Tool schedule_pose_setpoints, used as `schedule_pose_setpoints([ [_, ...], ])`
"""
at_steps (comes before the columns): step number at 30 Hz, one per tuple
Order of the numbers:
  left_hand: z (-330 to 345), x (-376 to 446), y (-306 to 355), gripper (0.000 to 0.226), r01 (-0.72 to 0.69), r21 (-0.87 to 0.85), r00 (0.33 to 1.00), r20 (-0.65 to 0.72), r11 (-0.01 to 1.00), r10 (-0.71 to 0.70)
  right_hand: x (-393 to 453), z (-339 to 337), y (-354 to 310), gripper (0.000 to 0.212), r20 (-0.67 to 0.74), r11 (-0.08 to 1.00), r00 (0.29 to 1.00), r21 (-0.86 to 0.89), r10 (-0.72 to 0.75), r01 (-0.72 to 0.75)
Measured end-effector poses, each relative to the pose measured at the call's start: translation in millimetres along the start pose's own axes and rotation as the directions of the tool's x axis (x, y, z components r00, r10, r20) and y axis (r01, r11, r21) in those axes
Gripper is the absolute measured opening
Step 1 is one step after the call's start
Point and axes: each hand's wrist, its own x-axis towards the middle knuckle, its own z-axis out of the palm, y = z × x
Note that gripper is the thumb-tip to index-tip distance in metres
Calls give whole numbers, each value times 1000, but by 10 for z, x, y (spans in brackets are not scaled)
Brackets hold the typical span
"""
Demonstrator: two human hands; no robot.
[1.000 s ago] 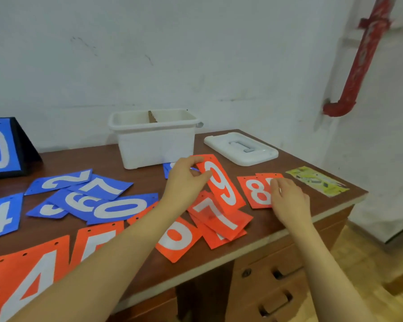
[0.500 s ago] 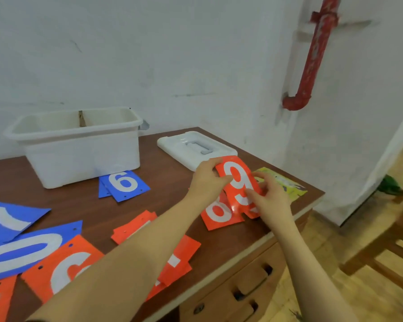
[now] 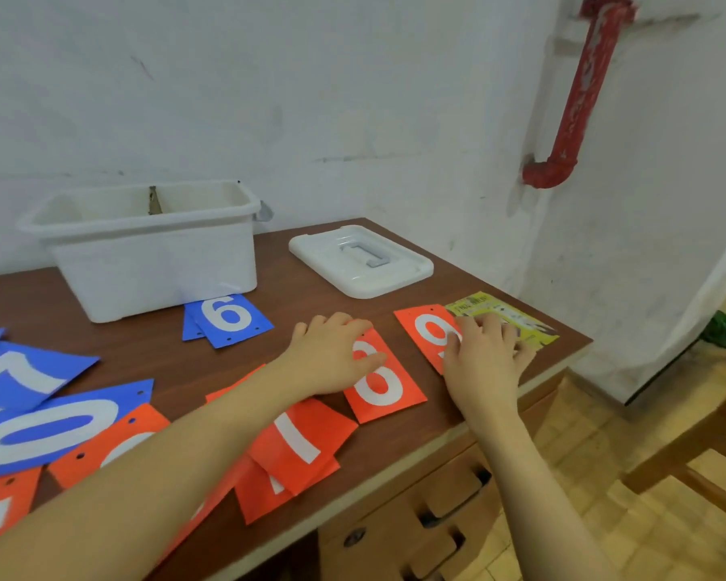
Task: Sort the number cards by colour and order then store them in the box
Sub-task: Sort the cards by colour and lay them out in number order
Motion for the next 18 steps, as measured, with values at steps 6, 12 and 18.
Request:
schedule_pose_setpoints([
  [6,-315,-513,-475,40,8,-56,963,-268,998,-23,-310,-72,-618,26,-29,920,954,258,-300,297],
  [12,-433,-1390,-1081,65,102,50,921,-382,994,-75,-666,-117,-1444,21,0,763,828,390,-560,516],
  [18,-497,-2065,-1802,34,280,72,914,-325,957,-243,-971,-9,-2381,24,218,672,670,495,-709,550],
])
